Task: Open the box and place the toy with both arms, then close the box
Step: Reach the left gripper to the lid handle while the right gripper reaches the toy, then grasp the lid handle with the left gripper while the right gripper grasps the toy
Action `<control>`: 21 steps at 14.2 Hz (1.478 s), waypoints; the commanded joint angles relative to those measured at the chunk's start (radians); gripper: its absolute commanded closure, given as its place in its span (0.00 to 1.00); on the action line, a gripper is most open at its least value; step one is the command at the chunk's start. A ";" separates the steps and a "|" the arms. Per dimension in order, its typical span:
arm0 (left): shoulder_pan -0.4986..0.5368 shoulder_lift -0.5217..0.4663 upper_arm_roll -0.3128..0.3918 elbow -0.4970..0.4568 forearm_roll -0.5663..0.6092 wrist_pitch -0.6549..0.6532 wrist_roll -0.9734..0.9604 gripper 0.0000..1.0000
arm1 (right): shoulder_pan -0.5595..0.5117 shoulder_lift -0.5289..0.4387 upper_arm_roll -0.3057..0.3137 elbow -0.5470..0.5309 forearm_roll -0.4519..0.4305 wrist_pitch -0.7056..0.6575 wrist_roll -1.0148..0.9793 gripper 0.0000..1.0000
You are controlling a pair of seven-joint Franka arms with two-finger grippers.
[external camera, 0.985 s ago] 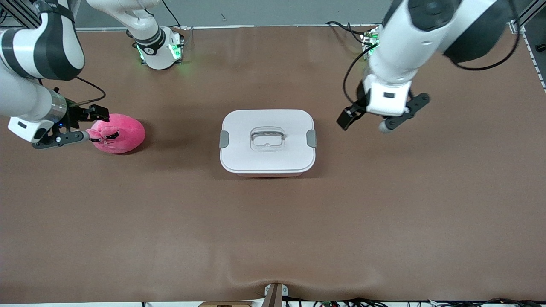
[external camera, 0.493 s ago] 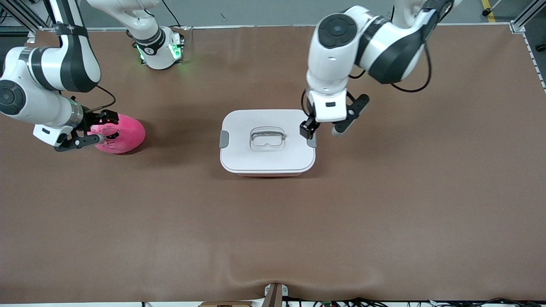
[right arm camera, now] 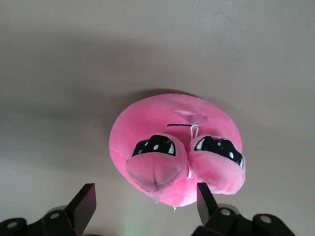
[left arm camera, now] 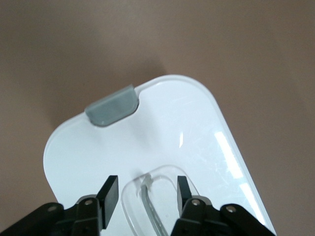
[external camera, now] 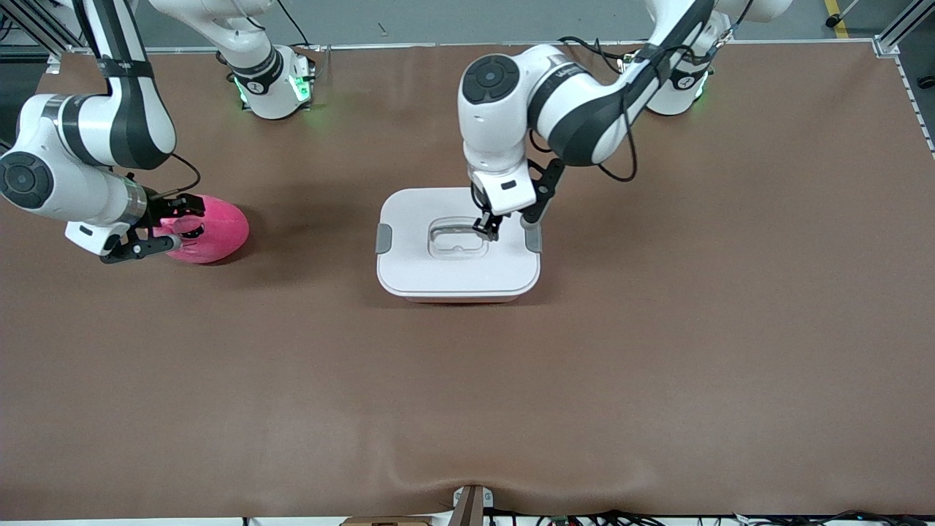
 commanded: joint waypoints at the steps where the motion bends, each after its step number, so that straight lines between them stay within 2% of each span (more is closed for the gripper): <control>1: -0.038 0.026 0.004 0.034 0.026 0.023 -0.148 0.44 | -0.011 0.005 0.009 -0.008 -0.009 0.006 -0.010 0.21; 4: -0.055 0.055 0.004 0.034 0.025 0.066 -0.306 0.44 | -0.013 0.016 0.009 -0.008 -0.009 0.007 -0.012 0.30; 6: -0.087 0.082 0.008 0.036 0.038 0.097 -0.418 0.43 | -0.013 0.014 0.009 -0.008 -0.009 0.001 -0.013 0.54; 7: -0.097 0.090 0.008 0.034 0.057 0.101 -0.467 0.42 | -0.013 0.016 0.009 -0.008 -0.011 0.001 -0.013 0.58; 12: -0.119 0.112 0.008 0.034 0.106 0.141 -0.617 0.42 | -0.011 0.029 0.009 -0.005 -0.011 0.007 -0.024 0.58; 16: -0.124 0.116 0.008 0.033 0.123 0.160 -0.657 0.42 | -0.011 0.034 0.009 -0.001 -0.011 0.009 -0.024 0.94; 17: -0.124 0.116 0.010 0.034 0.123 0.160 -0.657 0.43 | -0.013 0.032 0.009 0.001 -0.011 0.007 -0.026 1.00; 21: -0.124 0.130 0.010 0.034 0.138 0.163 -0.657 0.43 | -0.013 0.025 0.008 0.041 -0.011 -0.028 -0.039 1.00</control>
